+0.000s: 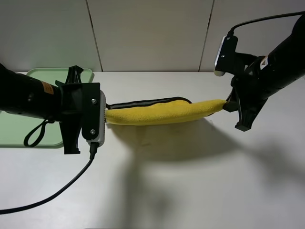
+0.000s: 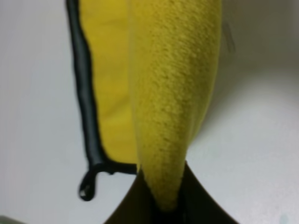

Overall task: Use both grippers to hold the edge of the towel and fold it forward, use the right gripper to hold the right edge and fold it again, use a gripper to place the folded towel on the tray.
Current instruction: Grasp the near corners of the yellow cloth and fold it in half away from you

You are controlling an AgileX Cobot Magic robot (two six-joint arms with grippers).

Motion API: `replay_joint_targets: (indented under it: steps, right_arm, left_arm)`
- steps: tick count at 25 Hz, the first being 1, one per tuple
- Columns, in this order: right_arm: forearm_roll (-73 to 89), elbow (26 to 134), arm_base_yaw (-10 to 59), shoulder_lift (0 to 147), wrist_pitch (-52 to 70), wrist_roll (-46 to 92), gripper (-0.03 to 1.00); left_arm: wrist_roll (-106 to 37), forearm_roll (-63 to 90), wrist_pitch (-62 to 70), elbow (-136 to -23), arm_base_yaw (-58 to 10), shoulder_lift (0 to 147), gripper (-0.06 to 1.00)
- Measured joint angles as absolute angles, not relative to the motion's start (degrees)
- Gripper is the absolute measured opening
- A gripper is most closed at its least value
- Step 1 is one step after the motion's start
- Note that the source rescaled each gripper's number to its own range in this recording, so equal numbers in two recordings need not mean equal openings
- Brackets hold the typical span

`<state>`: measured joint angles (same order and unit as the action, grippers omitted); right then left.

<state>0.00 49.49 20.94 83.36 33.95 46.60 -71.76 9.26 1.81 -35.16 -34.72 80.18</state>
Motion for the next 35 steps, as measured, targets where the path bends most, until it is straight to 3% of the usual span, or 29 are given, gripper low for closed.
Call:
replay_joint_targets:
  steps: [14,23,35]
  right_arm:
    - [-0.5,49.4,20.9,80.3,31.1,46.6,0.0]
    - [-0.5,50.1,20.9,88.9,25.3,46.4,0.0]
    - [-1.6,59.3,20.8,104.3,21.7,44.7,0.0]
  left_arm:
    - [-71.8,9.2,-0.7,-35.2,-34.7,78.8,0.0]
    - [-69.4,11.5,-3.6,-42.2,-29.9,93.3,0.0]
    - [-69.3,11.8,-7.4,-49.2,-29.2,108.5,0.0]
